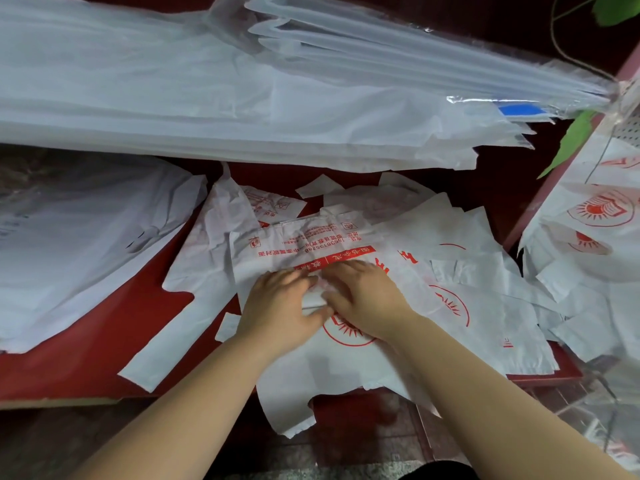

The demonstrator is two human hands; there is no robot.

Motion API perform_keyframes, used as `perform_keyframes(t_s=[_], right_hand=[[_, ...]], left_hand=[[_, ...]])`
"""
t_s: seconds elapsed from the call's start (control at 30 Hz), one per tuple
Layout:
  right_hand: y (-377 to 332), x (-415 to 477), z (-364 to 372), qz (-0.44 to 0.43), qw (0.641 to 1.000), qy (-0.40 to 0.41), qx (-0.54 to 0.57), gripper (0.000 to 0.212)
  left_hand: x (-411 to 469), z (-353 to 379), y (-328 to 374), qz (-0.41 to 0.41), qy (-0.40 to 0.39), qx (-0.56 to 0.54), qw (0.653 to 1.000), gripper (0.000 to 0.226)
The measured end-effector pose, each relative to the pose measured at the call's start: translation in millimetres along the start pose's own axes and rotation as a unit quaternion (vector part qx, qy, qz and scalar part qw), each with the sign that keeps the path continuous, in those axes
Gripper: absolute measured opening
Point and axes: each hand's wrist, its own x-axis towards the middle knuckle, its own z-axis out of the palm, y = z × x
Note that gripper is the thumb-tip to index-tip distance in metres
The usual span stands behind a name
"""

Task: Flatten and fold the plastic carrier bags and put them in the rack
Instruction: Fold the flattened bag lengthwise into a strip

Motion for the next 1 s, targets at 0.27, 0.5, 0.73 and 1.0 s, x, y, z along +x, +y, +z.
perform_keyframes(t_s=[0.27, 0.5, 0.73, 1.0], right_hand=[[-1, 6, -17, 0.029, 0.993, -0.109, -0.022, 0.040], [-7, -8, -52, 0.095, 0.987, 0.038, 0.121, 0.019], [-3, -75, -102, 0.179, 0.917, -0.053, 0.353, 0.023], [41, -177, -141, 0.263, 0.914, -0.024, 0.309, 0.023]], left_hand=[[3, -9, 2, 0.002, 0.105, -0.020, 0.994, 0.026], [-1, -43, 13, 0.004, 0.136, -0.157, 0.978, 0.016], [-26, -64, 69, -0.001, -0.024, -0.319, 0.948, 0.018], [-44, -29, 147, 0.039, -0.096, -0.324, 0.940, 0.024]])
